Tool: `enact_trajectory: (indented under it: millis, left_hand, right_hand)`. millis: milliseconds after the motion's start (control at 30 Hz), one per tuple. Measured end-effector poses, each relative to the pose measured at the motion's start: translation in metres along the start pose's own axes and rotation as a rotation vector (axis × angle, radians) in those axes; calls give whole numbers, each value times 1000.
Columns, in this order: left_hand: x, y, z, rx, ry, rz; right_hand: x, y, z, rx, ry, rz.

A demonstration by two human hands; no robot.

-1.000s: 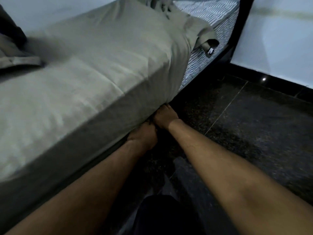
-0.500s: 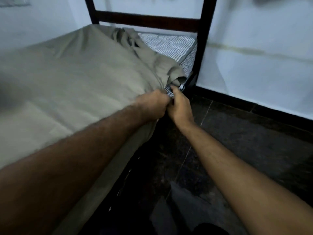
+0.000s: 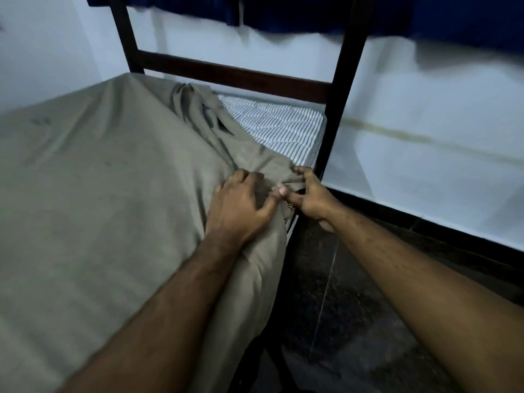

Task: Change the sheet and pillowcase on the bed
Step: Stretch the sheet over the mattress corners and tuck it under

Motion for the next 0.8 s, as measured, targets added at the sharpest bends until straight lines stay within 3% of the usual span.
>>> enact_trajectory:
  millis: [100, 233, 400, 467, 533, 633, 733, 800]
  left_hand:
    - [-3, -7, 2, -114, -2, 71]
    - [-9, -8, 0, -238, 35, 219]
    - [-40, -17, -26, -443, 102, 236]
    - [-54, -21, -46, -507, 139, 226]
    - [-76, -22, -74, -337, 203, 146]
    - [-124, -28, -126, 18, 167, 56]
    - [-167, -55, -185, 274, 53, 161]
    - [-185, -89, -210, 523, 70, 235]
  right_hand:
    - [-20, 15, -2, 112, -15, 34]
    - [-25, 14, 3, 232, -1, -55]
    - [-21, 25, 19, 788, 252, -125]
    - [-31, 37, 35, 807, 353, -133]
    - [-43, 61, 48, 560, 424, -204]
    - [-61, 112, 49, 226, 391, -498]
    - [-82, 164, 30, -147, 214, -694]
    - [-84, 183, 15, -597, 129, -660]
Point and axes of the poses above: each hand's wrist, its own x-axis away from the middle knuckle, its own y-axis out of the back of the hand, z = x × y, the point moved 2 cm from there along -x, towards the middle knuckle, and after that the axes turned 2 degrees about x, right-handed, at the moved point
